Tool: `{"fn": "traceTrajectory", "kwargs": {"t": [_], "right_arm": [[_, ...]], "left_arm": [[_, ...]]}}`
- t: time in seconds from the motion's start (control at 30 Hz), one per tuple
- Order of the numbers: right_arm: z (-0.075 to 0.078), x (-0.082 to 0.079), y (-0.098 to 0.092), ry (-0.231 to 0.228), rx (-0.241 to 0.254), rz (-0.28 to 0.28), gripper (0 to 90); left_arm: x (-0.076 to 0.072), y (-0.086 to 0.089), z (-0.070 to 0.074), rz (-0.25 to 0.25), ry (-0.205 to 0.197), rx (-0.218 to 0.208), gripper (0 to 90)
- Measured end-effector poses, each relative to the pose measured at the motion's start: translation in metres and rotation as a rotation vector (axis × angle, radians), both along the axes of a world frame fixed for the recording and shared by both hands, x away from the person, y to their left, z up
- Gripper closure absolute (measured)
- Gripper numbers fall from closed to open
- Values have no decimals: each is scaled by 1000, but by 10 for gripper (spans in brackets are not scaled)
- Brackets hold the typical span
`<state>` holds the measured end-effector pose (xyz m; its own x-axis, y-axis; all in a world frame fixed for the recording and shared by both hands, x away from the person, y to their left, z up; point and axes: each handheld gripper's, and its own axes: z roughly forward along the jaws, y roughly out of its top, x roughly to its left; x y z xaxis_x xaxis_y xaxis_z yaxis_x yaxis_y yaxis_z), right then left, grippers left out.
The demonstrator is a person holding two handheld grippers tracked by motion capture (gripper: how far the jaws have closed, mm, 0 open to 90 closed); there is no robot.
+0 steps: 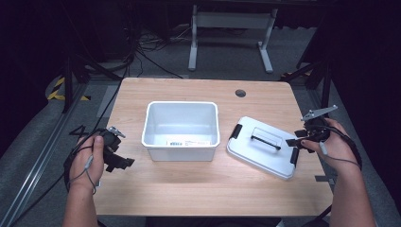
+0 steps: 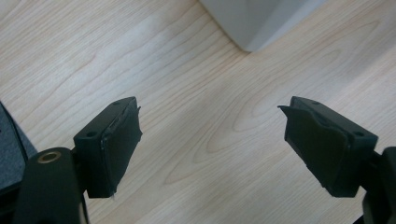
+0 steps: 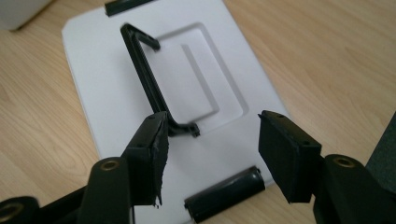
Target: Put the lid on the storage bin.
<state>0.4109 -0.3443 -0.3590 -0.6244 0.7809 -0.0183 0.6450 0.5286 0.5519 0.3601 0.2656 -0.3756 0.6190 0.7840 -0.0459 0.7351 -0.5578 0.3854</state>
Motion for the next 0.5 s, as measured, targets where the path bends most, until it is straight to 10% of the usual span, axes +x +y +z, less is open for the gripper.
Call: {"fn": "traceTrajectory", "kwargs": {"t": [0.17,0.27,0.5], "right_arm": [[4,4,14,-51,11,38,437],[3,5,24,-33,75,76,430],[2,9,47,-9,45,127,415]], "left_arm": [[-5,-6,3,-17,-6,6,188],[-7,-9,4,3,-11,2,169],[-13,-7,6,-18,12,14,173]]}}
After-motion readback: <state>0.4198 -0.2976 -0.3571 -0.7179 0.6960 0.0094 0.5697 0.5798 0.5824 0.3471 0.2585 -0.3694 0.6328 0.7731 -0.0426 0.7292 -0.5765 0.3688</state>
